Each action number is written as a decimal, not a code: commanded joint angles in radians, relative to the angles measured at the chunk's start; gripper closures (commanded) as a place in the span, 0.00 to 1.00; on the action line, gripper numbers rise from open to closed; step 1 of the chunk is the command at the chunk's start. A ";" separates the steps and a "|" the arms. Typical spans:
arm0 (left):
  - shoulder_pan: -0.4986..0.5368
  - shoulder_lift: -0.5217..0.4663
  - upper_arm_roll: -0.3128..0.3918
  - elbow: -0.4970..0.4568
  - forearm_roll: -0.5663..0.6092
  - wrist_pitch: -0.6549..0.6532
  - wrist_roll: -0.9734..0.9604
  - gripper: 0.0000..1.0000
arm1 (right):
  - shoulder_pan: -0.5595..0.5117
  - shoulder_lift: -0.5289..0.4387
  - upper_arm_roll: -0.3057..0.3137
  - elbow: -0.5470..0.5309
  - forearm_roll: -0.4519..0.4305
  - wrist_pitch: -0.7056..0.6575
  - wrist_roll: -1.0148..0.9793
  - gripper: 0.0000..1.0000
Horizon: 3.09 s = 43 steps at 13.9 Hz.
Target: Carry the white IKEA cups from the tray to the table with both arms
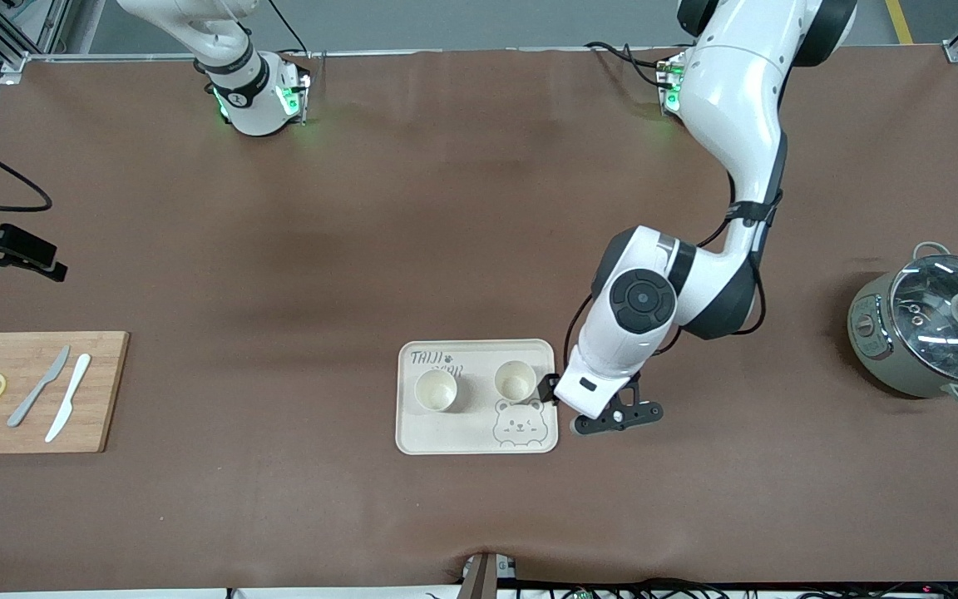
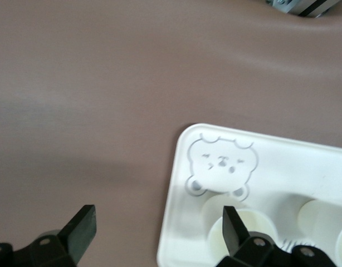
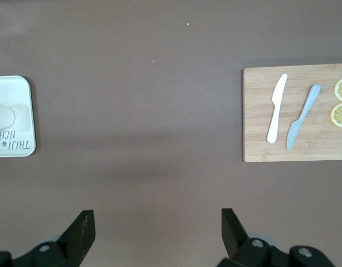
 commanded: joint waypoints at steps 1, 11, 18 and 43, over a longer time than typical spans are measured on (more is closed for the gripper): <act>-0.018 0.046 -0.010 0.035 -0.025 0.044 -0.041 0.00 | -0.014 0.034 0.004 0.012 0.079 0.003 -0.029 0.00; -0.084 0.111 -0.009 0.016 -0.013 0.057 -0.095 0.00 | 0.148 0.073 0.004 0.022 0.086 0.021 0.023 0.00; -0.090 0.137 -0.009 0.001 0.002 0.086 -0.096 0.00 | 0.346 0.202 0.004 0.024 0.084 0.202 0.400 0.00; 0.155 -0.441 -0.007 -0.235 0.041 -0.453 0.306 1.00 | 0.580 0.541 0.001 0.076 0.027 0.621 0.548 0.00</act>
